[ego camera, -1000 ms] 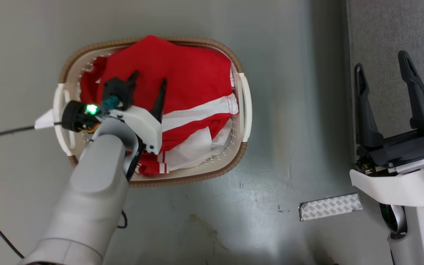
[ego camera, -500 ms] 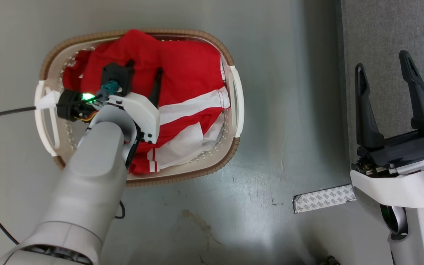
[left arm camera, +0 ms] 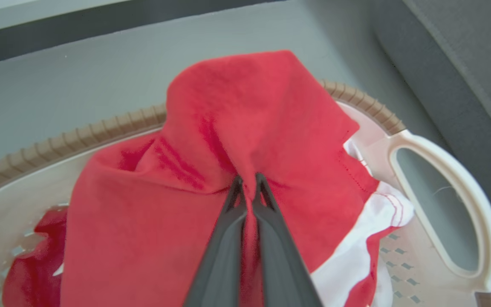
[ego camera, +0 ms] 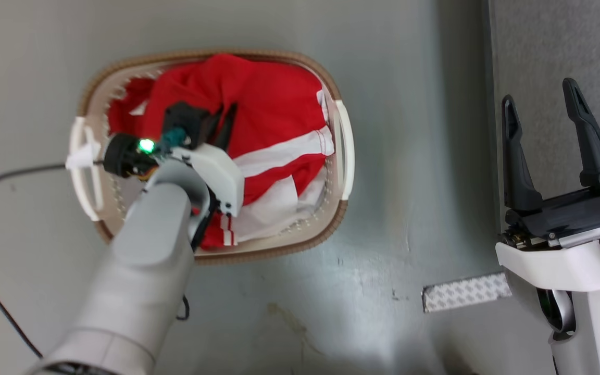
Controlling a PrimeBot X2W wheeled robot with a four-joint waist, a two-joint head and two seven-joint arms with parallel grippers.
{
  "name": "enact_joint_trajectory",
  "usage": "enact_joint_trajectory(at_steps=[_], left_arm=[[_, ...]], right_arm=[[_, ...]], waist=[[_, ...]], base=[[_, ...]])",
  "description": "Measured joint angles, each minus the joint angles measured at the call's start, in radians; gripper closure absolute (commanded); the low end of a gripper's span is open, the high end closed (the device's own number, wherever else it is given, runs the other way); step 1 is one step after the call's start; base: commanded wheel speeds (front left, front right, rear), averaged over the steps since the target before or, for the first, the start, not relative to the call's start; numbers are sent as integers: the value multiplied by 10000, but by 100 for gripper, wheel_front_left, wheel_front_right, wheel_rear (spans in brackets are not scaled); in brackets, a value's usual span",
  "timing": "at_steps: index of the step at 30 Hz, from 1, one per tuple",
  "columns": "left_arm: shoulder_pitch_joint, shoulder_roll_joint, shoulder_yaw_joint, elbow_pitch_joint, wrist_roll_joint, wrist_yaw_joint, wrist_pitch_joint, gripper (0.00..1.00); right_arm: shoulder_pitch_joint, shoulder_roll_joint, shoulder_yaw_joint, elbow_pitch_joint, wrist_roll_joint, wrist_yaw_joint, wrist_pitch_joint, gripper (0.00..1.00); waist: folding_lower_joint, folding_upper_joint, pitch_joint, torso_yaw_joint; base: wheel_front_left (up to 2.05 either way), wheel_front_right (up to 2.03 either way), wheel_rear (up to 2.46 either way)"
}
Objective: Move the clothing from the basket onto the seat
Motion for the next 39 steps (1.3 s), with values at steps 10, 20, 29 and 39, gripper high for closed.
enact_joint_trajectory(at_steps=[10,20,29,39], left_arm=[[2722,-10,255,-2546,-566,-142,0,100],[5740,167,957,-4727,-1118,-173,0,100],[7767,382,1471,-6201,-1406,21,0,100],[8935,633,1726,-8117,-1799,341,385,100]], right_arm=[[326,6,77,980,69,0,0,0],[1502,8,412,2111,420,0,0,0],[2670,4,612,2832,594,0,0,0],[3266,-2,986,2941,629,0,0,0]], waist=[[-1,0,-1927,526],[-4,0,-4927,1003],[-6,0,-7364,1206],[-5,0,-8747,1072]], base=[[0,0,0],[0,0,0],[0,0,0],[0,0,0]])
